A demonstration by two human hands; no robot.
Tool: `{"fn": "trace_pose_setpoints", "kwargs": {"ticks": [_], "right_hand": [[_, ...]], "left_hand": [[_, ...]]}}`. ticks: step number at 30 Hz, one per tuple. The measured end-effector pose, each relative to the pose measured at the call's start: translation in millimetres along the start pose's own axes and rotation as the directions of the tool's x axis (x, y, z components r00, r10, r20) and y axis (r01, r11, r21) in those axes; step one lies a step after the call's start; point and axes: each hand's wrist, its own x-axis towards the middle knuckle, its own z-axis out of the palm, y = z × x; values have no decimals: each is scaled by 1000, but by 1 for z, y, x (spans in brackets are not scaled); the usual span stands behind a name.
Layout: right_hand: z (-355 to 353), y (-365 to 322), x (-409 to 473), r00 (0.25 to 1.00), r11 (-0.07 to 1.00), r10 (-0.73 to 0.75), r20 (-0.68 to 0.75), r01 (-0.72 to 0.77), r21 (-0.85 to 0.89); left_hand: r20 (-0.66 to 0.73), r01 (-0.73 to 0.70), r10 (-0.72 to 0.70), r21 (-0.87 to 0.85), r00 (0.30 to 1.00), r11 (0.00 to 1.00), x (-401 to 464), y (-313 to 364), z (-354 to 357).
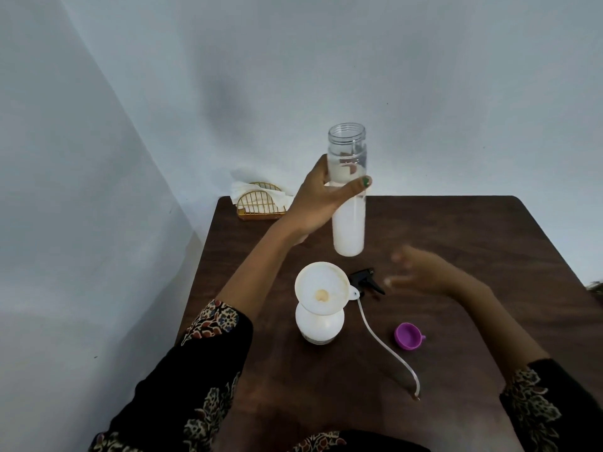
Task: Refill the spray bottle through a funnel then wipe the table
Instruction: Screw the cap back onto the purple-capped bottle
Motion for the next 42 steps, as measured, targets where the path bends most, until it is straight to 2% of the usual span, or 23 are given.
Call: {"fn": "trace_pose_setpoints", "kwargs": {"ticks": [2,4,10,14,17,20,22,23,24,25,26,28,30,33,37,39,40,41,42], "right_hand": [[29,29,7,975,972,177,136,-152,-179],[54,49,7,945,953,266,193,-227,-200],[99,59,0,958,942,266,107,-235,-239],[112,61,-4,981,942,193,-8,-187,-280],[114,69,-4,977,957,200,-75,-212,-200],[109,79,-2,960,958,274,-61,-278,-70],[103,81,-2,931,924,359,-68,-345,166],[98,80,-3,907,840,418,-48,-366,402],[92,77,-5,881,664,472,22,-371,650],[83,73,-8,868,421,481,125,-353,835],[73,68,-10,868,212,452,203,-326,921],[51,56,-12,894,-67,364,263,-257,964],[28,39,-13,931,-247,284,230,-161,955],[-6,10,-10,974,-333,184,132,-65,941],[-53,-31,-2,994,-346,108,-32,68,936],[-77,-52,1,977,-261,112,-183,207,943],[-88,-64,2,955,-160,111,-275,290,943],[-99,-77,2,916,-2,104,-387,390,921],[-106,-89,3,853,209,88,-515,490,846]], "left_hand": [[-15,15,-15,2,1000,1000,1,-2,-3],[-28,24,-24,12,999,1000,3,-3,-3],[-55,41,-40,18,998,999,1,-6,-1],[-57,39,-37,33,998,999,0,-6,0],[-56,37,-35,41,998,998,0,-6,-1],[-61,33,-30,49,998,998,-1,-6,-1],[-58,36,-34,43,998,998,-1,-7,0],[-56,37,-35,42,998,998,-1,-8,0],[-53,38,-36,44,998,998,-2,-8,0],[-50,36,-34,50,998,998,-2,-9,0],[-44,33,-31,55,999,998,-2,-10,1],[-33,30,-28,62,999,998,-2,-12,2],[-24,22,-20,54,1000,998,-2,-12,3],[-2,22,-22,41,1000,999,0,-12,7],[16,19,-20,70,1000,997,2,-10,10],[24,16,-18,86,1000,996,3,-9,10],[26,17,-20,93,999,996,4,-10,10],[25,15,-17,101,1000,995,5,-10,10],[25,14,-17,109,1000,994,5,-10,11]]}}
